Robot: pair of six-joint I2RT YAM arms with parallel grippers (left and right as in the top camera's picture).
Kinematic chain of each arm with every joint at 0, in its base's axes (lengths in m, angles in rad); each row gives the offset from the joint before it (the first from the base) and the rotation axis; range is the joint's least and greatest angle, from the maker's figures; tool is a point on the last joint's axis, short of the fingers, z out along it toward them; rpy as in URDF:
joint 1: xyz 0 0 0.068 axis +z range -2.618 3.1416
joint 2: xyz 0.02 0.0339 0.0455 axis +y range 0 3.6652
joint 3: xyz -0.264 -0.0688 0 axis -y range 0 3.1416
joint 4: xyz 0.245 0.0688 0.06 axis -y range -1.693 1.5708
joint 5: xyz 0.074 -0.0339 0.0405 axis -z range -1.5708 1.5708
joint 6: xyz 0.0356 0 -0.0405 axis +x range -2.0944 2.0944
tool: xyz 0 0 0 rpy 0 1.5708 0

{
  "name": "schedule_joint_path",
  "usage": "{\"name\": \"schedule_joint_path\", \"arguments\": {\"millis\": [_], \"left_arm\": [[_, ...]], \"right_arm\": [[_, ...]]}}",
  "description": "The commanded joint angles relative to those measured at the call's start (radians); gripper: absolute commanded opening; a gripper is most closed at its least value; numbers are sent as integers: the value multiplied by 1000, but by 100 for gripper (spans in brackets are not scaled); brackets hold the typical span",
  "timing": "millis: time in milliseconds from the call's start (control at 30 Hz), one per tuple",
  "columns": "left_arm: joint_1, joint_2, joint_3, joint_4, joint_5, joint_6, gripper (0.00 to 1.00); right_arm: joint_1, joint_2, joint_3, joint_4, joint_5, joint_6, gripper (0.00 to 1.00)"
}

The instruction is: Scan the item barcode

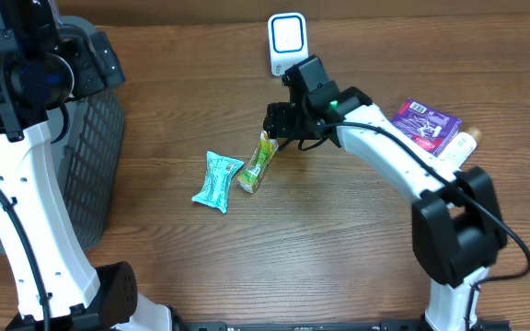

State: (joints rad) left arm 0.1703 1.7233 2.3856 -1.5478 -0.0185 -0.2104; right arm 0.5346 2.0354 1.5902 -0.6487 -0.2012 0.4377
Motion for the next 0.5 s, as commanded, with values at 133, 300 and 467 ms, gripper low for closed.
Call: {"name": "schedule_joint_path", "arguments": {"millis": [133,300,467], "left_arm": [[-1,-4,20,3,12,8,99],[-1,-4,20,3,11,8,100],[-1,-4,20,3,11,8,100]], "right_arm": [[6,89,-7,51,17,3,68],[25,113,-7,71,26,0,66],[29,120,-7,39,59,0,62]]}}
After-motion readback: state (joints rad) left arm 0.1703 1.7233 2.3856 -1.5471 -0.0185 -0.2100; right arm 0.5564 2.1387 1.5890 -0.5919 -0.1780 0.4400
